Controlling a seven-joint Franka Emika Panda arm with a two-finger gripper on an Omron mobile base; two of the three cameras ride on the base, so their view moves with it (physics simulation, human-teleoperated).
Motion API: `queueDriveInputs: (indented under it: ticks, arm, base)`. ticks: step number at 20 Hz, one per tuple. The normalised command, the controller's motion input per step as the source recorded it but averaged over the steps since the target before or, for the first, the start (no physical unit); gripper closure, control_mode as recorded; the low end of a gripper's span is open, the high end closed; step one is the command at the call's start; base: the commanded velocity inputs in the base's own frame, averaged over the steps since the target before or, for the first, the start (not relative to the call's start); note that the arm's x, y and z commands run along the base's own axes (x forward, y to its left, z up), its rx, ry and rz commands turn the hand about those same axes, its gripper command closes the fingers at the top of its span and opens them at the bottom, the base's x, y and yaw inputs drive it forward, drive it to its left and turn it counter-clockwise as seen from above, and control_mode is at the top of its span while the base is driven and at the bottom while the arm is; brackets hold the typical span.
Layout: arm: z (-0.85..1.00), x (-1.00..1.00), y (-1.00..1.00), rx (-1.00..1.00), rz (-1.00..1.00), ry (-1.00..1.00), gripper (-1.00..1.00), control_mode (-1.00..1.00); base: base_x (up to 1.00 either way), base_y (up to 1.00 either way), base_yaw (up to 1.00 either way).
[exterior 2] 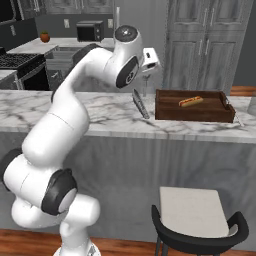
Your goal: Take the tongs from the drawer on the right and place them on the dining counter next to the tray containing the hot dog.
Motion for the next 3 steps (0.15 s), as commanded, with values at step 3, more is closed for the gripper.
queueDriveInputs:
  ticks: [3]
  arm:
    - [0.0, -0.89, 0.23, 0.0, -0.02, -0.18, -1.0, -1.0]
  base:
    - [0.0, 0.0, 0.0]
